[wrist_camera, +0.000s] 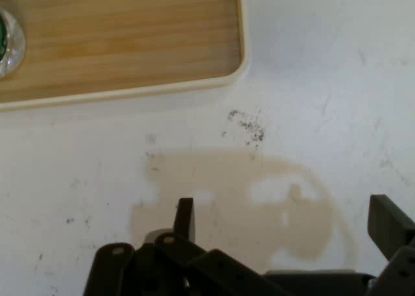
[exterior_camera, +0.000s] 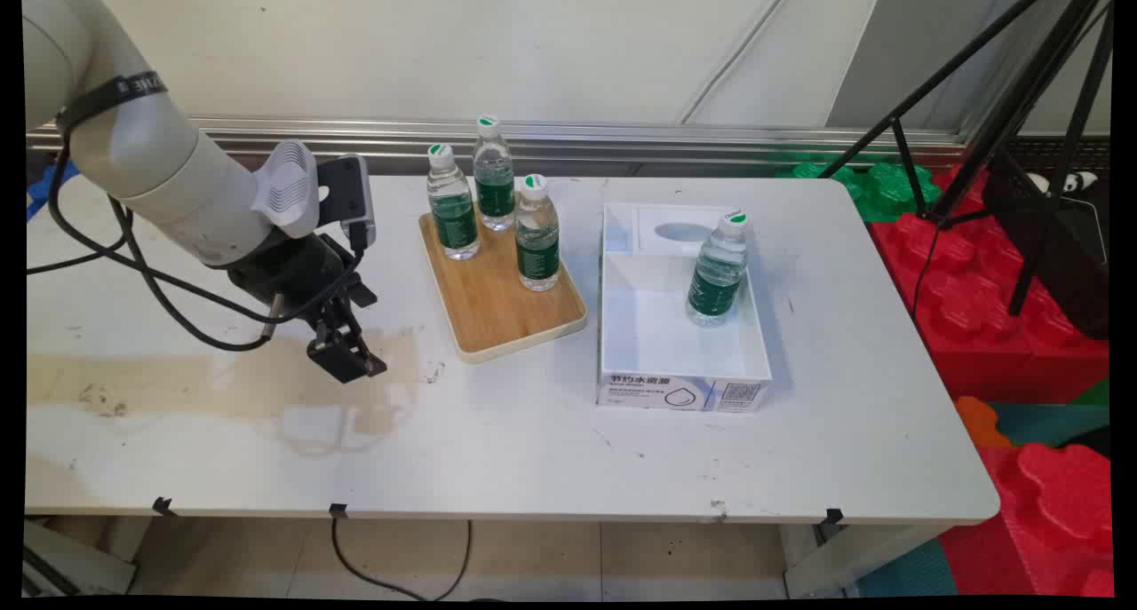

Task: Pick up the green bottle from the white box, then place the picked object on the tray

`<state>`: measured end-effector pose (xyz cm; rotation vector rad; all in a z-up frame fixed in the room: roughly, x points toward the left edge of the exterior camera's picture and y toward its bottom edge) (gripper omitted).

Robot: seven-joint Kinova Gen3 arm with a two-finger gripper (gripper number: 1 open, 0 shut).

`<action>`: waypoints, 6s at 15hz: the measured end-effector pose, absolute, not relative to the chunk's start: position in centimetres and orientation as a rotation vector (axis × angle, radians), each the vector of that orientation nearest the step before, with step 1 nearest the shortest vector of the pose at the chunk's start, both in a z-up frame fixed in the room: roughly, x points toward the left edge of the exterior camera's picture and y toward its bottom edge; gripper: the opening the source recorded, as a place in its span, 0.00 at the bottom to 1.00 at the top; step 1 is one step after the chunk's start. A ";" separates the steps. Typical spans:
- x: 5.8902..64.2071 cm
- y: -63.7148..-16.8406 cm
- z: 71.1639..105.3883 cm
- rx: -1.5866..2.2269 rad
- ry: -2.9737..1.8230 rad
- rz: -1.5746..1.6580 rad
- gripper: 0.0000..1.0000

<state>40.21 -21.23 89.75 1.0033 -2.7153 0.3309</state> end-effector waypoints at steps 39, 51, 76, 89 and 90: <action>18.4 -38.0 91.3 0.999 -2.276 0.502 1.00; 13.3 -43.0 84.8 0.958 -2.274 0.503 1.00; 19.0 -38.1 94.4 0.850 -2.206 0.603 0.00; 28.9 -30.3 99.3 0.881 -2.224 0.573 0.00; 29.4 -29.9 99.3 0.889 -2.228 0.571 0.00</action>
